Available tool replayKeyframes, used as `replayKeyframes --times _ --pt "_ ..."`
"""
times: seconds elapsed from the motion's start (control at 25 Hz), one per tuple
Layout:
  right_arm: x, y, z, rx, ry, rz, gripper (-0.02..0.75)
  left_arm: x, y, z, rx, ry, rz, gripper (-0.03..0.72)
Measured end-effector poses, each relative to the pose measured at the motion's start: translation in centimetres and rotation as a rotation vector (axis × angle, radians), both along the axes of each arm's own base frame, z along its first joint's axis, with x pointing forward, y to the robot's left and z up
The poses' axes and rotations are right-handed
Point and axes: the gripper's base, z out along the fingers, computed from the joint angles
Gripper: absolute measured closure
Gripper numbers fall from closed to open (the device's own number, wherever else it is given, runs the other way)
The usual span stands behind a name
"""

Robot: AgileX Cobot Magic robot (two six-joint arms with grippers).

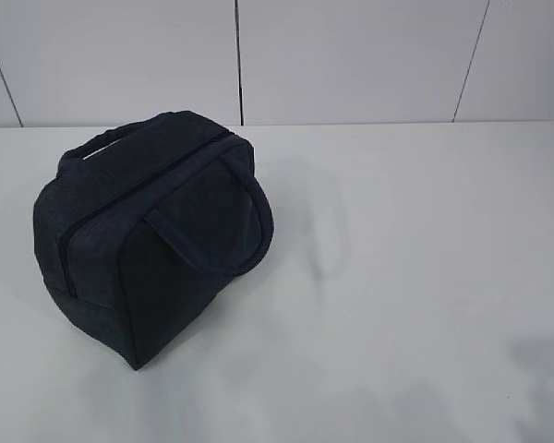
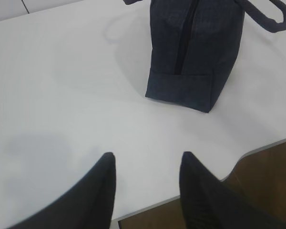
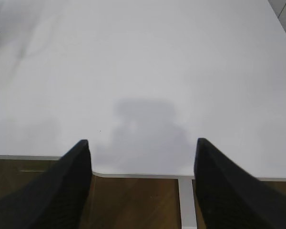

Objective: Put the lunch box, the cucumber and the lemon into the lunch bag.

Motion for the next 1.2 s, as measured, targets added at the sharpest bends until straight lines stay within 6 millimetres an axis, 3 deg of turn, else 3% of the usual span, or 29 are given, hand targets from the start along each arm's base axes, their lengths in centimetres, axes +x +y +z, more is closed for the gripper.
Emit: replayKeyframes --times 0.84,1.2 --pt "0.0 0.0 0.0 0.0 0.0 0.0 0.232 0.03 -0.01 0.0 0.0 0.0 0.018 0.398" --pt "0.0 0.0 0.0 0.0 0.0 0.0 0.232 0.03 -0.01 0.0 0.0 0.0 0.018 0.437"
